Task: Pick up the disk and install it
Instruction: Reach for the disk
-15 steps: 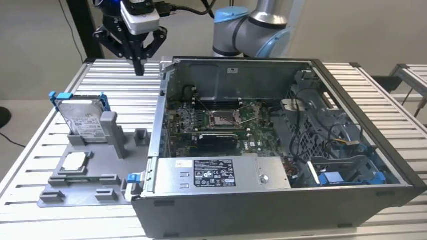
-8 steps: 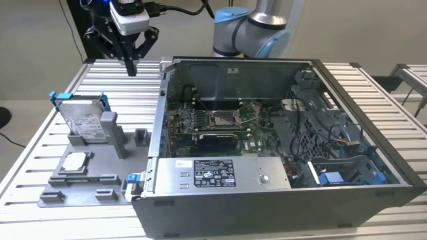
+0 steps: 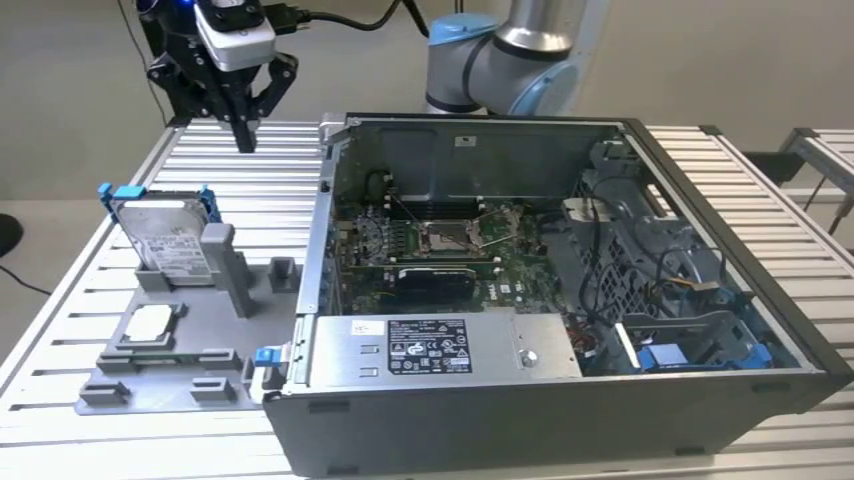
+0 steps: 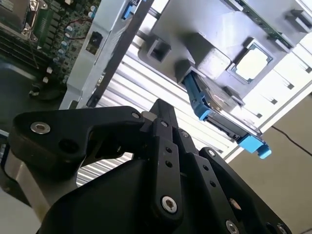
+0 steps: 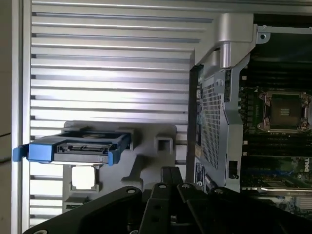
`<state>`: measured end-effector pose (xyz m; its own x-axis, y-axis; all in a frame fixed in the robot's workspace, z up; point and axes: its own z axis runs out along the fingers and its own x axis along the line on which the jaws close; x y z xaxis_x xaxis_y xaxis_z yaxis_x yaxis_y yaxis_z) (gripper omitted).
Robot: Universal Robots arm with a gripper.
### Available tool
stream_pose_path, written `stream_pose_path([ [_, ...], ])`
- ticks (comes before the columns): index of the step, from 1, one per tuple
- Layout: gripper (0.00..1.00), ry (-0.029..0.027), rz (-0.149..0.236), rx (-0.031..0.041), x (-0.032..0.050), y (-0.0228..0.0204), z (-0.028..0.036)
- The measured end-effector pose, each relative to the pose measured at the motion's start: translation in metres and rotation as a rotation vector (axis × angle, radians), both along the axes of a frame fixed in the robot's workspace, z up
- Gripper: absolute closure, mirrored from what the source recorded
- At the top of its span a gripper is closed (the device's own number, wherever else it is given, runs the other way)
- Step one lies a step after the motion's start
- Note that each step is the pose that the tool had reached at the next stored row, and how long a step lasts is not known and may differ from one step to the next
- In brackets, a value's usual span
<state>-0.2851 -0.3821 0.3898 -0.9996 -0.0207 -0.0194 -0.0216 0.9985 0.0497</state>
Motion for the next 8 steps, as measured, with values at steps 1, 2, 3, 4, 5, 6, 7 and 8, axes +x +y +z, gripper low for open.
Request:
stream_pose_path([
  [1,1.00,0.0001,0.001,0.0000,-0.0023,0.0000,0.0000],
  [2,1.00,0.0000,0.003,-0.0001,-0.0048,0.0000,0.0000],
  [3,1.00,0.0001,0.004,-0.0001,-0.0073,0.0000,-0.0001],
  [4,1.00,0.0000,0.006,0.0000,-0.0098,0.0000,-0.0001],
  [5,1.00,0.0000,0.007,0.0000,-0.0124,0.0000,-0.0001],
  [6,1.00,0.0000,0.008,0.0000,-0.0151,0.0000,-0.0002],
  [7,1.00,0.0000,0.010,0.0000,-0.0176,0.0000,-0.0002],
  [8,1.00,0.0001,0.011,-0.0001,-0.0203,0.0000,-0.0002],
])
